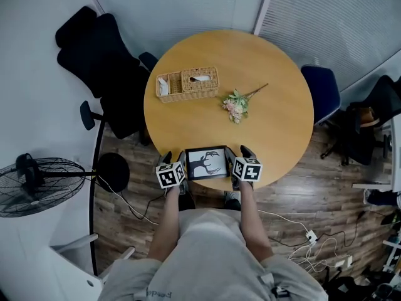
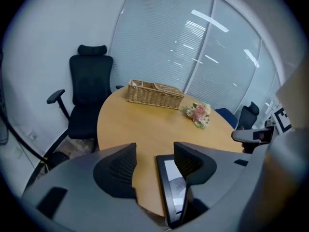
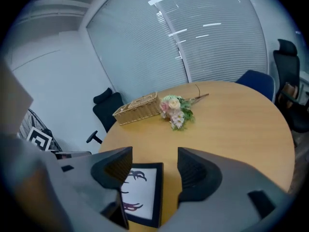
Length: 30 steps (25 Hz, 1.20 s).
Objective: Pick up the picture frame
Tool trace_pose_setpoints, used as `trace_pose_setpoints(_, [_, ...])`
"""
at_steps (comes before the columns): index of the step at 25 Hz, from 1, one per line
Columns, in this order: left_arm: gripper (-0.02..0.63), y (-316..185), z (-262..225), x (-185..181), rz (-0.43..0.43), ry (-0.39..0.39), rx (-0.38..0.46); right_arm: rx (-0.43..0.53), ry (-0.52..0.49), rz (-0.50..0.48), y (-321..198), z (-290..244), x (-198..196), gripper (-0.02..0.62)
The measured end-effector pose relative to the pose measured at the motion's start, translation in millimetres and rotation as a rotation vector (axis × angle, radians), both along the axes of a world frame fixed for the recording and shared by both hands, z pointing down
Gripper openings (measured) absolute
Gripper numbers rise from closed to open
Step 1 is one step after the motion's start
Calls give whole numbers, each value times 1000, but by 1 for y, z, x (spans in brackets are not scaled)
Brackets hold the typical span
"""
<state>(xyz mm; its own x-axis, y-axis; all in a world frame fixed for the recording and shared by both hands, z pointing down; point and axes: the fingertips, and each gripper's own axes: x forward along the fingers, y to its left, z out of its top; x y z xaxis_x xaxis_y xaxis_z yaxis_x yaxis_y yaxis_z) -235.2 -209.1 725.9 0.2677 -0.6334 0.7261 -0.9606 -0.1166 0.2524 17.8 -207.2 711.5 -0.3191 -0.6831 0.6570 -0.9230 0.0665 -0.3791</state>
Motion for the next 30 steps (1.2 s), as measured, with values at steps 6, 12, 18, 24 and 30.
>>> trace_pose_setpoints(6, [250, 27, 45, -11, -136, 4, -108, -129, -12, 32, 30, 54, 0, 282])
trace_pose_setpoints(12, [250, 56, 76, -11, -235, 97, -189, -171, -20, 72, 52, 93, 3, 281])
trace_pose_setpoints(18, [250, 40, 58, 4, -168, 81, -108, -179, -35, 81, 49, 91, 1, 271])
trace_pose_setpoints(24, [252, 54, 78, 46, -11, 57, -157, -145, -8, -68, 50, 91, -35, 281])
trace_pose_setpoints(30, [252, 56, 77, 52, -30, 77, -199, -182, -24, -81, 53, 87, -50, 252])
